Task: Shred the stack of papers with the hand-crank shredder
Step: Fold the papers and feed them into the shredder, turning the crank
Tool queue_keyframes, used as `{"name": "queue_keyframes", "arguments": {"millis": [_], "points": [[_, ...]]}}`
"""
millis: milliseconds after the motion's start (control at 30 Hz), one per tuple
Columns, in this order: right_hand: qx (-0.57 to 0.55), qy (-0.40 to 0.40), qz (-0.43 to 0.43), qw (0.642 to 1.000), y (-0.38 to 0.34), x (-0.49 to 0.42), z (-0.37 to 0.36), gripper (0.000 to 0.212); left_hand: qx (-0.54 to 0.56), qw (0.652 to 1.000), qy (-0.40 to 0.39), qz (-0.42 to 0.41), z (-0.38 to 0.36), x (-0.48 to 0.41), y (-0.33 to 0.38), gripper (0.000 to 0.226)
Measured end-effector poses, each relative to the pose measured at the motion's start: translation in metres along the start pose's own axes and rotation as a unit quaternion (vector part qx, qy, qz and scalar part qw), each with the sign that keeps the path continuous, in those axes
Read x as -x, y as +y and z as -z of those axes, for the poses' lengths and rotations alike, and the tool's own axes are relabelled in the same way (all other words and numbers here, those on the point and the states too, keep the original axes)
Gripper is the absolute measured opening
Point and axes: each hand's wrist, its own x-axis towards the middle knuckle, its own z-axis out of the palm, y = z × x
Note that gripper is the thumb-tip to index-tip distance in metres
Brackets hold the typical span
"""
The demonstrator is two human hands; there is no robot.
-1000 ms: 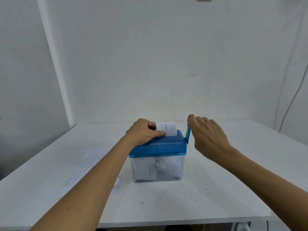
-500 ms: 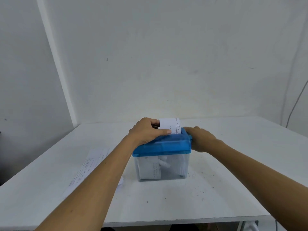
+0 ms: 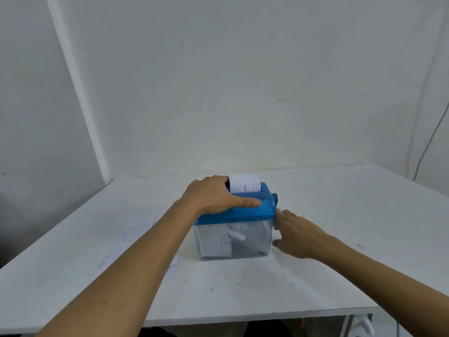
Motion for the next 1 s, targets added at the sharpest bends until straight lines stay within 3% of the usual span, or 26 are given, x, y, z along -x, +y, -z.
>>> {"name": "queue_keyframes", "arguments": {"millis": [167, 367, 633, 1000], "points": [[0.047, 0.021, 0.009, 0.999, -0.008, 0.036, 0.016, 0.025, 0.011, 1.000, -0.003, 0.000, 0.000, 0.000, 0.000, 0.082], [0.071, 0.018, 0.021, 0.997, -0.013, 0.054, 0.066, 0.027, 0.031, 0.999, -0.003, -0.009, 0.001, 0.000, -0.001, 0.089], [-0.024, 0.028, 0.080, 0.996, 0.000, 0.056, 0.106, 0.024, 0.042, 0.999, -0.010, -0.013, 0.001, -0.003, -0.003, 0.085], [-0.202, 0.175, 0.123, 0.956, 0.015, -0.005, 0.108, 0.014, 0.028, 1.000, -0.002, -0.011, -0.002, -0.004, -0.001, 0.096]]}}
